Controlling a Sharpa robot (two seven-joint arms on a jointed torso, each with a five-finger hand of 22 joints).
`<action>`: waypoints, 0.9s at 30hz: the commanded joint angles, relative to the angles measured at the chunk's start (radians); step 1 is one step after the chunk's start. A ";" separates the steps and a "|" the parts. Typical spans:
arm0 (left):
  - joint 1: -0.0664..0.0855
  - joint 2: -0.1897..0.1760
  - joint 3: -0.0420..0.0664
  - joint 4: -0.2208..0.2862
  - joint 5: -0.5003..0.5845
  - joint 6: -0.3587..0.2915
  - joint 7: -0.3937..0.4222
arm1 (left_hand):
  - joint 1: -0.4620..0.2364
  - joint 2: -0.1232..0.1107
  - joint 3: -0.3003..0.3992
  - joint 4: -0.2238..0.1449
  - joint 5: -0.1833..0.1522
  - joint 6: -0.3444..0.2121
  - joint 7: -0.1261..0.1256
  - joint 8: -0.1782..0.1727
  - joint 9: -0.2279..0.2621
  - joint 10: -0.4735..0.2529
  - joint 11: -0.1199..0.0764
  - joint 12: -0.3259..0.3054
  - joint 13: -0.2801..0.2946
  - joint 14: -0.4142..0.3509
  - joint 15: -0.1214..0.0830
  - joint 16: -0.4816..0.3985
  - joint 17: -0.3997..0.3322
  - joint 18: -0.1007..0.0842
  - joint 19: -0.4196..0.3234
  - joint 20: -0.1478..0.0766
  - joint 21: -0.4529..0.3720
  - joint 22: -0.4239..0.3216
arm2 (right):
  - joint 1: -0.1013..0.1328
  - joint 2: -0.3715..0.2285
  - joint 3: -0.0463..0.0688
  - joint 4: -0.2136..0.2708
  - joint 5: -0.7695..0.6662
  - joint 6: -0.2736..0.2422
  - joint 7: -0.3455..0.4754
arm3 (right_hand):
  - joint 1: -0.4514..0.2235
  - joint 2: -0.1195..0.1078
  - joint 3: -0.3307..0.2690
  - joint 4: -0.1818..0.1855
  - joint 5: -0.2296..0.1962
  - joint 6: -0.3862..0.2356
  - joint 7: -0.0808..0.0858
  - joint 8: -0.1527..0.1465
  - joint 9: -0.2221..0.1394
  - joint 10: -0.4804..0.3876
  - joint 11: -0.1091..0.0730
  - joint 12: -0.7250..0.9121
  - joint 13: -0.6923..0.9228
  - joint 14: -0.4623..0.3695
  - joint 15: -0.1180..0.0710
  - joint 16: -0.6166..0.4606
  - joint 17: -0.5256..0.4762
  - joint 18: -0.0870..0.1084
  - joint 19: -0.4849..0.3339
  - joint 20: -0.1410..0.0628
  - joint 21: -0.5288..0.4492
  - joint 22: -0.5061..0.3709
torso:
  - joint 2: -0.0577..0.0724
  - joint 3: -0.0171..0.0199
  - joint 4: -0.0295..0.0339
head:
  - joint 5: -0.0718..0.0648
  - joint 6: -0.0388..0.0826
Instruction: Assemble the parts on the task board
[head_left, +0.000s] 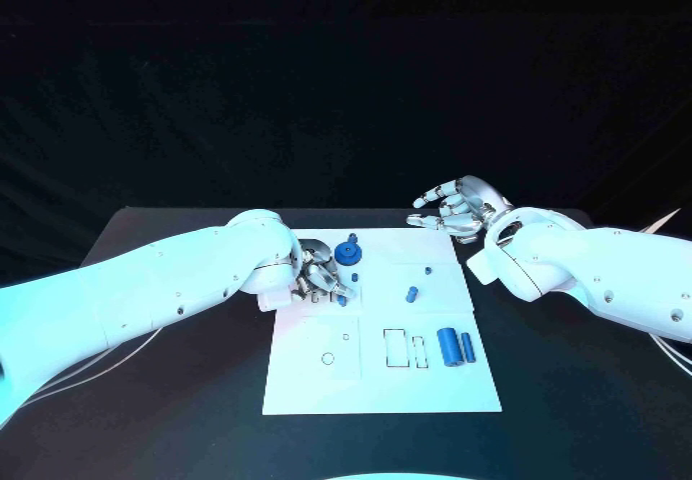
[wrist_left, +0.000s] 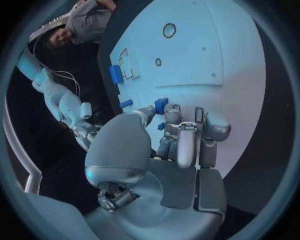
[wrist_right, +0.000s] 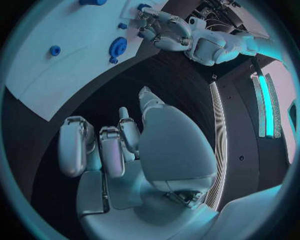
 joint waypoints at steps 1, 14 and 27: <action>0.000 0.002 0.000 0.002 0.011 0.005 0.001 | 0.034 0.000 0.106 -0.025 0.011 -0.010 -0.012 0.014 0.025 0.014 -0.019 0.013 0.004 0.044 -0.005 0.024 0.132 -0.002 0.029 -0.005 0.018 0.025 | -0.001 0.001 0.000 -0.001 -0.002 0.003 0.000 | -0.006 0.025 -0.038 0.006 0.012 -0.003 -0.001 0.025 0.010 -0.018 -0.002 -0.006 0.030 0.084 -0.011 -0.013 0.189 0.022 -0.003 -0.004 -0.016 0.108 | 0.000 0.0001 -0.0002 | 0.000 -0.001; 0.000 -0.010 0.002 0.005 0.064 -0.013 0.000 | 0.011 -0.033 0.336 -0.115 0.010 -0.015 -0.017 0.051 0.101 0.044 -0.024 0.021 0.020 0.053 -0.010 0.032 0.149 -0.006 0.038 -0.009 0.027 0.044 | -0.002 0.001 0.000 -0.002 -0.002 0.006 -0.001 | -0.006 0.026 -0.039 0.005 0.012 -0.004 -0.001 0.027 0.011 -0.018 -0.002 -0.005 0.030 0.084 -0.012 -0.014 0.187 0.022 -0.003 -0.005 -0.018 0.106 | 0.001 0.0013 -0.0011 | 0.000 -0.001; 0.000 -0.052 0.008 0.036 0.098 -0.044 -0.003 | -0.019 -0.046 0.409 -0.161 0.013 -0.012 -0.019 0.061 0.130 0.069 -0.028 0.037 0.044 0.064 -0.014 0.041 0.169 -0.008 0.049 -0.012 0.035 0.059 | -0.003 -0.002 -0.001 -0.004 0.000 0.007 -0.001 | -0.006 0.026 -0.039 0.005 0.012 -0.004 -0.001 0.028 0.011 -0.017 -0.002 -0.005 0.030 0.084 -0.012 -0.014 0.188 0.023 -0.003 -0.005 -0.019 0.106 | -0.002 0.0022 0.0018 | 0.000 0.002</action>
